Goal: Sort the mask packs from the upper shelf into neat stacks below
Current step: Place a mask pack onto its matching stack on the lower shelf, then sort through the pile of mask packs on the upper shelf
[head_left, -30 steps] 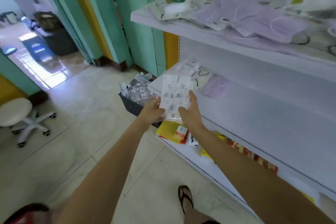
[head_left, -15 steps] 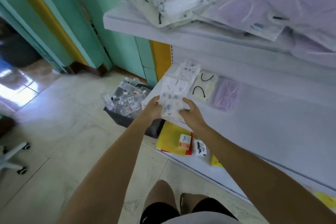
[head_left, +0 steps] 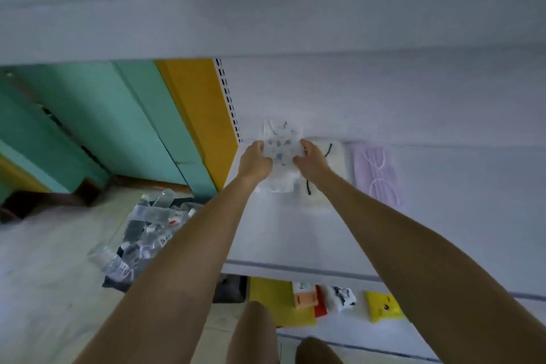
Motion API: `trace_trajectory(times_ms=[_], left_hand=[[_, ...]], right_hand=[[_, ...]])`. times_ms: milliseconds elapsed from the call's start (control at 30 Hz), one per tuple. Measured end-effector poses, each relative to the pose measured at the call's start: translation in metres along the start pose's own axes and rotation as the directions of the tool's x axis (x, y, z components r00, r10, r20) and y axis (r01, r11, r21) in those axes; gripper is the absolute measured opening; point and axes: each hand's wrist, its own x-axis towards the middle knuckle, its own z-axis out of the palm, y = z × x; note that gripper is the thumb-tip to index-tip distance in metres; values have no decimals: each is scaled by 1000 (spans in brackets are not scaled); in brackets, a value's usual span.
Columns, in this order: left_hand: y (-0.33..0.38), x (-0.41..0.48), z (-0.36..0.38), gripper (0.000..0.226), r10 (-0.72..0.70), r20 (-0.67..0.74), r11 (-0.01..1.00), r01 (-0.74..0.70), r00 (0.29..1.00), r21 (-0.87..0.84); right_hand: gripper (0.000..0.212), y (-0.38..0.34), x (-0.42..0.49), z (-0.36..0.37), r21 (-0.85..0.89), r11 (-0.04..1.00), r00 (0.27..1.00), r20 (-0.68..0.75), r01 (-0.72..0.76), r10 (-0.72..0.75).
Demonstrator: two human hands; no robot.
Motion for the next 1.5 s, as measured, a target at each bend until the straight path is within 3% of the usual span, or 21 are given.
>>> trace_trajectory(times_ms=[100,200,300,433,567,700,900,1067,1200,1500], left_hand=[[-16,16,8,38,-14,28,994,11,1000,107],[-20,22,8,36,-15,47,998,12,999,65],[-23,26,4,31,20,34,1000,-19,999,-15],[-20,6,-11,51,-5,-1,998,5,1000,-55],[-10,-44,-34,52,-12,-22,999,11,1000,-36],[10,-113,-63,50,-14,-5,1000,14,1000,-21],[45,-195,-95,48,144,10,972,-144,989,186],[68,-251,-113,45,311,54,861,-306,949,407],[103,-293,-145,43,450,50,780,-419,892,465],[166,-342,-182,35,684,-97,698,-611,723,373]], right_hand=[[43,12,11,15,-123,992,999,47,-18,24],[40,13,14,23,-150,989,1000,-2,-1,0],[55,4,11,19,-176,984,999,11,37,-36],[68,-4,-7,2,-277,960,998,-14,49,-55],[67,-7,-53,-16,-449,885,990,111,125,-84],[64,-18,-114,-41,-565,787,943,327,248,-63],[58,-52,-190,-83,-569,586,804,524,577,-283],[50,-81,-253,-107,-520,510,727,530,685,-436],[46,-117,-300,-126,-522,510,728,440,684,-525],[41,-144,-369,-183,-558,592,775,160,582,-611]])
